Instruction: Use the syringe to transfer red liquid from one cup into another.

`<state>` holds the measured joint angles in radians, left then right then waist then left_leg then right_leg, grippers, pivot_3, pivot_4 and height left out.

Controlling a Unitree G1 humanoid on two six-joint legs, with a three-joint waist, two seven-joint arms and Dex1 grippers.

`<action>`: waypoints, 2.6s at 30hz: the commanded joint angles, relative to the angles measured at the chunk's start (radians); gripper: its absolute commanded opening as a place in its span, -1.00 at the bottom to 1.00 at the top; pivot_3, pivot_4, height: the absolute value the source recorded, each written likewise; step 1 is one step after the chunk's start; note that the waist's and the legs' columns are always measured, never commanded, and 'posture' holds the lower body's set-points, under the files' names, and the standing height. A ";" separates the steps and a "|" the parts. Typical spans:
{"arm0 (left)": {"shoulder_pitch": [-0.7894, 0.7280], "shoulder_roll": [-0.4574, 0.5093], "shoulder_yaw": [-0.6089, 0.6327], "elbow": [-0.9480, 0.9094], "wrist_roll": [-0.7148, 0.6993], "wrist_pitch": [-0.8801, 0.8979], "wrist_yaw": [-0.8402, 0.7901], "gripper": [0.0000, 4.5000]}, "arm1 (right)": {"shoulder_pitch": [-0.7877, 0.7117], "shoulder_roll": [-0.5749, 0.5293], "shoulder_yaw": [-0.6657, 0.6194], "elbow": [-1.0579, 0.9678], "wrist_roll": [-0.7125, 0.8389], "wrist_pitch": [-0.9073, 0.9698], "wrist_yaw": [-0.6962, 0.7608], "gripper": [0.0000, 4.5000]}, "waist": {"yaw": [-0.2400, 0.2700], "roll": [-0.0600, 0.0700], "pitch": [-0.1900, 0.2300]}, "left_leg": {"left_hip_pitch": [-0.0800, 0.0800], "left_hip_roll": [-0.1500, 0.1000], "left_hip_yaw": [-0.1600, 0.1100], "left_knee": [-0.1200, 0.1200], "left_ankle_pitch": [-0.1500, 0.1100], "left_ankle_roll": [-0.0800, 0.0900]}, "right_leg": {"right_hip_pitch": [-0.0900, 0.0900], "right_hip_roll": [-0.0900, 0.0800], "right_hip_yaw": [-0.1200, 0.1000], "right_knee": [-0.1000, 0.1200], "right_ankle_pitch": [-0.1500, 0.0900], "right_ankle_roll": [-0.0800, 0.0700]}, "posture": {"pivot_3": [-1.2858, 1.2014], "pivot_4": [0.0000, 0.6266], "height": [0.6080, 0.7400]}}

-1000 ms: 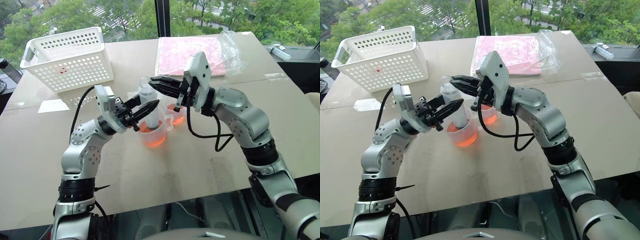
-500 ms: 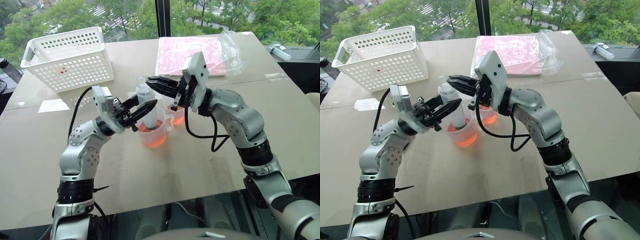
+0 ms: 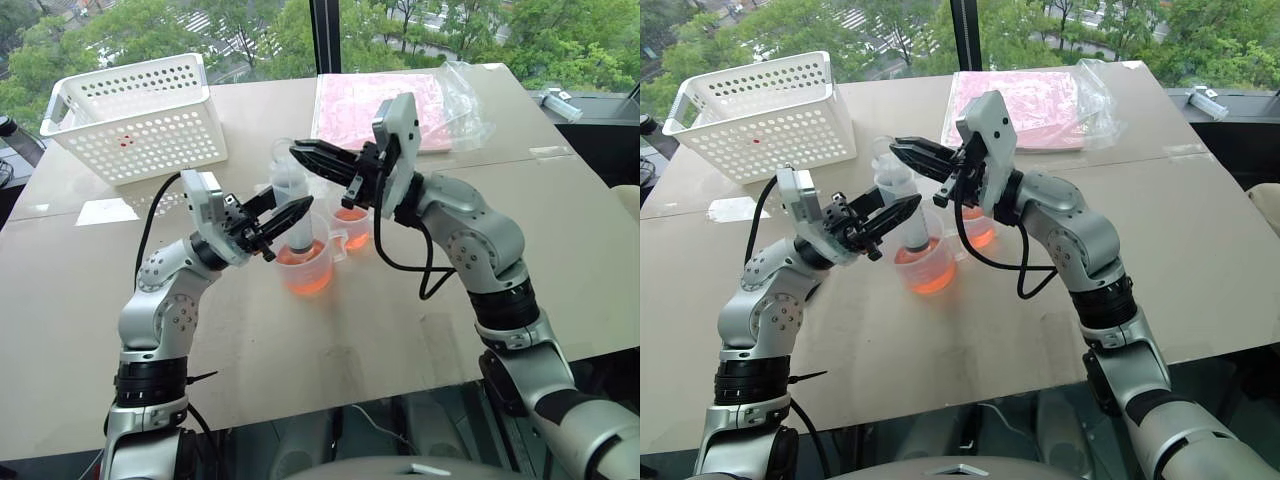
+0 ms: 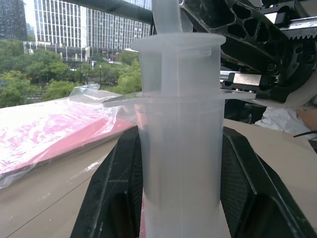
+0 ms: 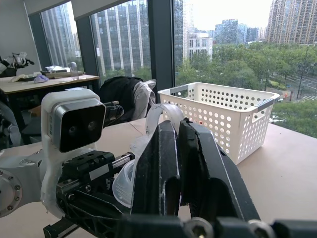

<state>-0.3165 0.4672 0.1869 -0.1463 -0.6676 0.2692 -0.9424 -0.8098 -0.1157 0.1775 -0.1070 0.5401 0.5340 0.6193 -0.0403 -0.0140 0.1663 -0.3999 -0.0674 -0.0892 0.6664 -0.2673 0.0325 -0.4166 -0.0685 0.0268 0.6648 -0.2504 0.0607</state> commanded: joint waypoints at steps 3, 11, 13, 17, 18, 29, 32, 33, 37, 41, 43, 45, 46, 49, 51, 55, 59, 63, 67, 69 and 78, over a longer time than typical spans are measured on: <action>0.016 0.014 -0.029 -0.036 -0.001 0.003 -0.037 -0.37 | -0.035 -0.009 -0.097 -0.040 0.004 -0.036 -0.046 -0.98 | 0.000 0.000 0.000 | 0.000 0.000 0.000 0.000 0.000 0.000 | 0.000 0.000 0.000 0.000 0.000 0.000 | 0.03 -0.52 1.00; -0.020 0.022 -0.005 -0.053 -0.026 0.027 -0.018 -0.37 | -0.016 -0.040 -0.076 -0.072 0.047 0.035 -0.008 -0.98 | 0.000 0.000 0.000 | 0.000 0.000 0.000 0.000 0.000 0.000 | 0.000 0.000 0.000 0.000 0.000 0.000 | 0.03 -0.52 1.00; -0.030 0.025 0.002 -0.055 -0.029 0.031 -0.015 -0.37 | -0.021 -0.052 -0.081 -0.077 0.074 0.074 0.000 -0.98 | 0.000 0.000 0.000 | 0.000 0.000 0.000 0.000 0.000 0.000 | 0.000 0.000 0.000 0.000 0.000 0.000 | 0.03 -0.52 1.00; -0.034 0.027 0.011 -0.047 -0.026 0.030 -0.018 -0.37 | -0.015 -0.070 -0.077 -0.089 0.069 0.100 -0.011 -0.38 | 0.000 0.000 0.000 | 0.000 0.000 0.000 0.000 0.000 0.000 | 0.000 0.000 0.000 0.000 0.000 0.000 | 0.03 -0.52 1.00; -0.034 0.027 0.014 -0.046 -0.025 0.030 -0.017 -0.37 | -0.015 -0.074 -0.078 -0.091 0.076 0.105 -0.005 -0.15 | -0.001 0.000 0.000 | 0.000 0.000 0.000 0.000 0.000 0.000 | 0.000 0.000 0.000 0.000 0.000 0.000 | 0.03 -0.52 1.00; -0.116 0.055 0.071 -0.084 -0.104 0.096 0.046 -0.37 | -0.013 -0.162 -0.179 -0.122 0.193 0.186 0.052 0.02 | 0.003 0.000 0.000 | 0.000 0.000 0.000 -0.001 0.000 0.000 | 0.000 0.000 0.000 -0.001 0.000 0.000 | 0.03 -0.52 1.00; -0.174 0.069 0.095 -0.088 -0.150 0.139 0.086 -0.37 | -0.015 -0.167 -0.207 -0.125 0.223 0.196 0.047 0.02 | 0.002 0.000 0.000 | 0.000 0.000 0.000 -0.001 0.000 0.000 | 0.000 0.000 0.000 -0.001 0.000 0.000 | 0.03 -0.52 1.00; -0.202 0.074 0.104 -0.086 -0.173 0.160 0.101 -0.37 | -0.017 -0.168 -0.216 -0.126 0.232 0.200 0.046 0.02 | 0.002 0.000 0.000 | 0.000 0.000 0.000 -0.001 0.000 0.000 | 0.000 0.000 0.000 -0.001 0.000 0.000 | 0.03 -0.52 1.00; -0.301 0.080 0.090 -0.058 -0.185 0.200 0.132 -0.37 | -0.028 -0.167 -0.236 -0.114 0.246 0.197 0.038 0.02 | 0.000 0.000 0.000 | 0.000 0.000 0.000 -0.001 0.000 0.000 | 0.000 0.000 0.000 -0.001 0.000 0.000 | 0.03 -0.52 1.00; -0.393 0.065 0.020 0.014 -0.104 0.219 0.174 -0.37 | -0.043 -0.162 -0.252 -0.095 0.242 0.181 0.029 0.02 | 0.006 0.000 0.000 | -0.001 0.000 -0.001 0.000 0.000 0.000 | 0.001 0.000 -0.001 -0.001 0.000 0.000 | 0.03 -0.52 1.00; -0.408 0.048 -0.008 0.043 -0.070 0.185 0.154 -0.37 | -0.048 -0.159 -0.261 -0.088 0.241 0.176 0.020 0.02 | 0.005 0.000 0.001 | 0.000 -0.001 0.000 0.000 0.000 0.000 | 0.001 0.000 -0.001 -0.001 0.000 0.000 | 0.03 -0.52 1.00; -0.420 0.024 -0.026 0.073 -0.046 0.161 0.144 -0.37 | -0.049 -0.156 -0.267 -0.086 0.239 0.173 0.011 0.02 | 0.001 0.000 0.001 | 0.000 -0.001 0.000 0.000 0.000 0.000 | 0.001 0.000 -0.001 -0.001 0.000 0.000 | 0.03 -0.52 1.00; -0.430 0.002 -0.029 0.095 -0.039 0.149 0.149 -0.37 | -0.049 -0.156 -0.269 -0.084 0.235 0.170 0.007 0.02 | 0.001 0.000 0.001 | 0.000 -0.001 0.000 -0.001 0.000 0.000 | 0.000 0.000 -0.001 -0.001 0.000 0.000 | 0.03 -0.52 1.00; -0.436 -0.035 -0.050 0.142 0.000 0.094 0.124 -0.37 | -0.051 -0.159 -0.271 -0.080 0.227 0.163 0.001 0.02 | -0.001 0.000 0.001 | -0.001 0.000 0.000 -0.001 0.000 0.000 | 0.000 0.000 -0.001 -0.001 0.000 0.000 | 0.03 -0.52 1.00; -0.440 -0.060 -0.054 0.177 0.019 0.056 0.112 -0.37 | -0.052 -0.165 -0.274 -0.076 0.221 0.158 -0.003 0.02 | -0.001 0.000 0.001 | -0.001 0.000 0.000 -0.001 0.000 0.000 | -0.001 0.000 0.000 -0.001 0.000 0.000 | 0.03 -0.52 1.00; -0.445 -0.091 -0.071 0.229 0.052 0.007 0.082 -0.37 | -0.054 -0.175 -0.285 -0.074 0.218 0.154 -0.013 0.02 | 0.002 0.000 0.001 | -0.001 0.000 0.000 -0.001 0.000 0.000 | -0.001 0.000 0.000 -0.001 0.000 0.000 | 0.03 -0.52 1.00; -0.432 -0.109 -0.090 0.248 0.078 -0.027 0.043 -0.37 | -0.087 -0.190 -0.277 -0.059 0.174 0.137 -0.041 0.02 | -0.001 0.000 0.001 | -0.001 -0.001 0.000 -0.001 0.000 0.000 | -0.001 0.000 0.000 -0.001 0.000 0.000 | 0.03 -0.52 1.00; -0.423 -0.117 -0.106 0.266 0.110 -0.063 0.014 -0.37 | -0.131 -0.191 -0.251 -0.053 0.145 0.139 -0.053 0.02 | 0.000 0.000 0.001 | -0.001 0.000 0.000 -0.001 0.000 0.000 | -0.001 0.000 0.000 -0.001 0.000 0.000 | 0.03 -0.52 1.00; -0.423 -0.122 -0.106 0.279 0.120 -0.078 0.002 -0.37 | -0.182 -0.188 -0.215 -0.031 0.090 0.145 -0.084 0.02 | -0.001 0.000 0.001 | -0.001 0.000 0.000 -0.001 0.000 0.000 | -0.002 0.000 0.000 -0.001 0.000 0.000 | 0.03 -0.52 1.00; -0.422 -0.124 -0.104 0.280 0.122 -0.081 -0.002 -0.37 | -0.201 -0.181 -0.210 -0.027 0.086 0.151 -0.087 0.02 | 0.000 0.000 0.001 | -0.001 0.000 0.000 -0.001 0.000 0.000 | -0.002 0.000 0.000 -0.001 0.000 0.000 | 0.03 -0.52 1.00; -0.423 -0.140 -0.107 0.288 0.136 -0.102 0.002 -0.37 | -0.197 -0.188 -0.173 -0.027 0.084 0.207 -0.059 0.02 | 0.000 0.000 0.001 | -0.002 -0.001 0.000 -0.001 0.000 0.000 | -0.001 0.000 0.000 -0.001 0.000 0.000 | 0.03 -0.52 1.00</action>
<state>-0.7300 0.3294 0.0694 0.1531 -0.5324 0.1903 -0.9405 -1.0012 -0.2965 0.0052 -0.1084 0.6157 0.7271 0.5517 -0.0399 -0.0138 0.1668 -0.4015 -0.0679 -0.0890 0.6655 -0.2673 0.0325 -0.4181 -0.0690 0.0266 0.6640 -0.2504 0.0608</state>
